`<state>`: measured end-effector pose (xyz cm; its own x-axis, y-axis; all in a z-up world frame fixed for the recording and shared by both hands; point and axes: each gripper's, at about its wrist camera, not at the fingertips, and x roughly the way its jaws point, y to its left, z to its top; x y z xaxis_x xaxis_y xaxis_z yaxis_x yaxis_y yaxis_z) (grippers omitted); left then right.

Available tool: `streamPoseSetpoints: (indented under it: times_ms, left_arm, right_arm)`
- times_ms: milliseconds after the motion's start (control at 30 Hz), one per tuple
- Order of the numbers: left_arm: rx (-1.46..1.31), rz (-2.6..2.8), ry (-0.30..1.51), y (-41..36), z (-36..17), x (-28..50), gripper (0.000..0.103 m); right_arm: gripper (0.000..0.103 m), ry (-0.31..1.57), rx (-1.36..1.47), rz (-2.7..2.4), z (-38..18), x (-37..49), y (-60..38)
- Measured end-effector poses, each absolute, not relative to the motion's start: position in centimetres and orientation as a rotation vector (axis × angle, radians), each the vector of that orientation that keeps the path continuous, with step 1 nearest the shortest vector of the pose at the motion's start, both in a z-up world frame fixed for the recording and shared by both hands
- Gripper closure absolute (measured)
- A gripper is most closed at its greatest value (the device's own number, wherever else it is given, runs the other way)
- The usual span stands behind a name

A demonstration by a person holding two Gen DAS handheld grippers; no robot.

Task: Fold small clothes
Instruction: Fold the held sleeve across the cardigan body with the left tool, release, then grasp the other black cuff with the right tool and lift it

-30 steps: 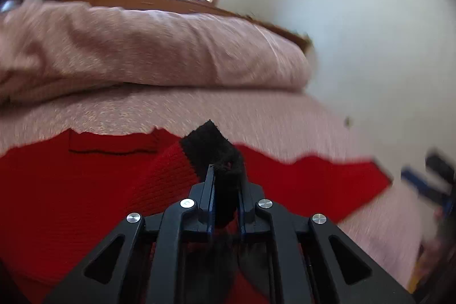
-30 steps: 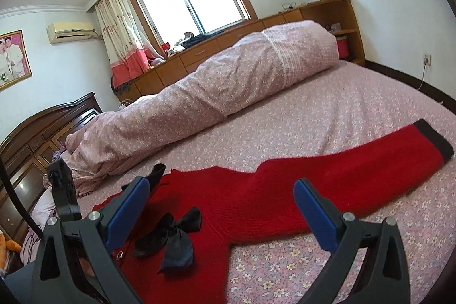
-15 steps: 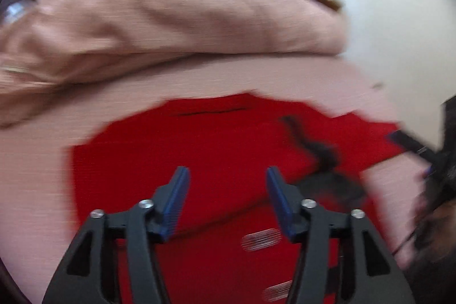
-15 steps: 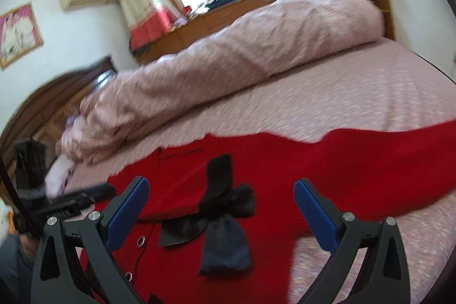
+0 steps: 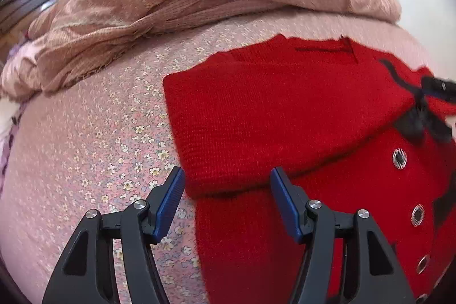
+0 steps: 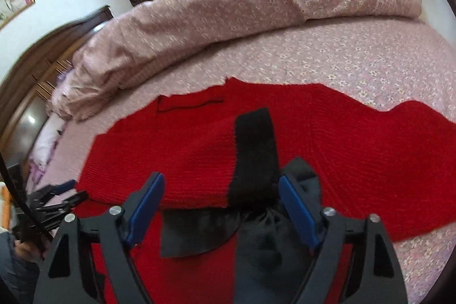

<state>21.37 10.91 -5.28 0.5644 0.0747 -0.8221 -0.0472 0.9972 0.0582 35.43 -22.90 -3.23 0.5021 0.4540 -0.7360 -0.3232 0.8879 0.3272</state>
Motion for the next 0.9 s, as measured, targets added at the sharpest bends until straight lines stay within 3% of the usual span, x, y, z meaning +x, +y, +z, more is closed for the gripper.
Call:
streamPoseSetpoints:
  times_ms: [167, 333, 367, 433, 467, 500, 733, 900]
  left_arm:
    - [0.063, 0.074, 0.995, 10.6, -5.7, 21.1, 0.047]
    - [0.119, 0.149, 0.944, 10.3, -5.9, 22.2, 0.047]
    - [0.115, 0.162, 0.934, 10.3, -5.9, 22.6, 0.047]
    - [0.136, 0.189, 0.919, 10.4, -6.1, 23.2, 0.047]
    - [0.141, 0.198, 0.913, 10.5, -6.1, 23.3, 0.045]
    - [0.139, 0.203, 0.911, 10.6, -6.1, 23.4, 0.045]
    - [0.180, 0.270, 0.899, 11.8, -6.4, 22.3, 0.045]
    - [0.037, 0.296, 0.866, 15.2, -5.6, 21.2, 0.044]
  right_arm:
    - [0.031, 0.985, 0.201, 0.487, -4.2, 35.9, -23.3]
    - [0.036, 0.964, 0.193, 0.495, -4.1, 36.1, -22.8]
    - [0.041, 0.960, 0.190, 0.495, -4.1, 36.2, -22.7]
    - [0.063, 0.947, 0.184, 0.495, -4.1, 36.3, -22.6]
    - [0.087, 0.945, 0.178, 0.487, -4.1, 36.3, -22.6]
    - [0.091, 0.949, 0.181, 0.490, -4.2, 36.4, -22.6]
    - [0.093, 0.946, 0.211, 0.485, -3.8, 36.2, -23.1]
    - [0.093, 1.005, 0.279, 0.511, -4.2, 35.8, -23.1]
